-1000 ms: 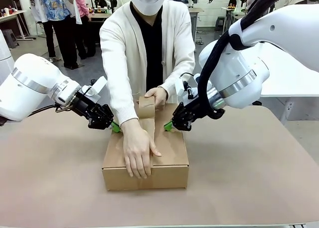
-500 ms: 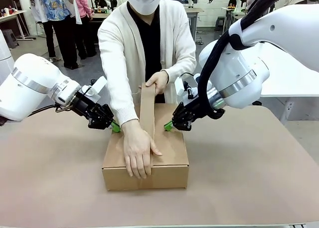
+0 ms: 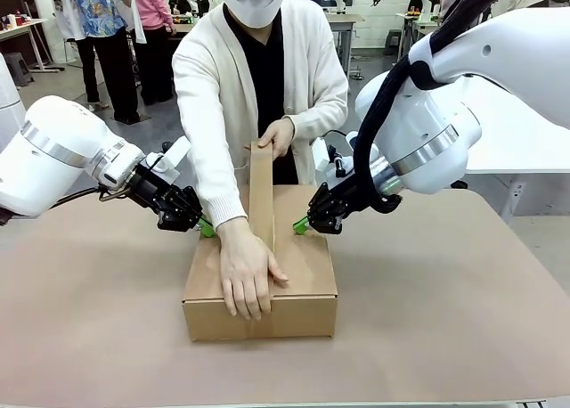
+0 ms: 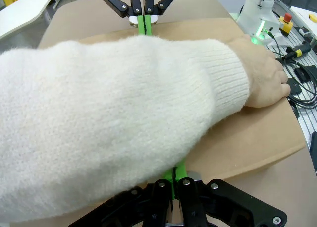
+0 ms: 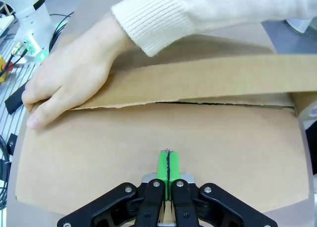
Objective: Wrap the clocks to prevent damage.
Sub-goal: After the human seals the box with tape, release both hands from the side flaps of the Package Box.
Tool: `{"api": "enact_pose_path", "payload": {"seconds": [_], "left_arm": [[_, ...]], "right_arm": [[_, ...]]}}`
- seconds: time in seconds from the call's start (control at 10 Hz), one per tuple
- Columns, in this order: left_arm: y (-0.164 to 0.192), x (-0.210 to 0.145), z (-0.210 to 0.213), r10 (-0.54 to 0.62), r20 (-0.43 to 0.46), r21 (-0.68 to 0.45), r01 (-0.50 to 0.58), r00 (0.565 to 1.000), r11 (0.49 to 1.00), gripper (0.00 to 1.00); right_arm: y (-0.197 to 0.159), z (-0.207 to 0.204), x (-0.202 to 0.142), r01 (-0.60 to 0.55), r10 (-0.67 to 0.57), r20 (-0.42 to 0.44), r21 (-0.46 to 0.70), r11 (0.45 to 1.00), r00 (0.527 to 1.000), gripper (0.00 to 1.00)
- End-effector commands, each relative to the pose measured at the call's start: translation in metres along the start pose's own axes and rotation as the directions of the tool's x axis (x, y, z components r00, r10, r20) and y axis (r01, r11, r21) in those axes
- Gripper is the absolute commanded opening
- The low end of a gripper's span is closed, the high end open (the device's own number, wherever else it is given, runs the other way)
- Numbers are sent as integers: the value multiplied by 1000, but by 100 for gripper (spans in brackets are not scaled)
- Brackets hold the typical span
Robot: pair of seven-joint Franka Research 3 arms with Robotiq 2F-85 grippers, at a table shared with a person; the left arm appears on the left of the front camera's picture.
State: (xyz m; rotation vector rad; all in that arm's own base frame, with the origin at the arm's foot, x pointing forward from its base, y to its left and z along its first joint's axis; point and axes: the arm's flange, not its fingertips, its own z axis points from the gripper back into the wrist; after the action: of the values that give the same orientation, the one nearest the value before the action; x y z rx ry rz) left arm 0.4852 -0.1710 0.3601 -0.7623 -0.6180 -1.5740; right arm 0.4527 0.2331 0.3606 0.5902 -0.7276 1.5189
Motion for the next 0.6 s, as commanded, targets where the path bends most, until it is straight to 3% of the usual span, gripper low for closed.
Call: {"api": "enact_pose_path", "payload": {"seconds": [0.0,0.5], "left_arm": [[0,-3,-2,2,11,-1,-2,1000,1000,1],[0,-3,-2,2,11,-1,-2,1000,1000,1]], "right_arm": [[2,-3,-4,12,-12,3,-1,1000,1000,1],[2,-3,-4,12,-12,3,-1,1000,1000,1]]}}
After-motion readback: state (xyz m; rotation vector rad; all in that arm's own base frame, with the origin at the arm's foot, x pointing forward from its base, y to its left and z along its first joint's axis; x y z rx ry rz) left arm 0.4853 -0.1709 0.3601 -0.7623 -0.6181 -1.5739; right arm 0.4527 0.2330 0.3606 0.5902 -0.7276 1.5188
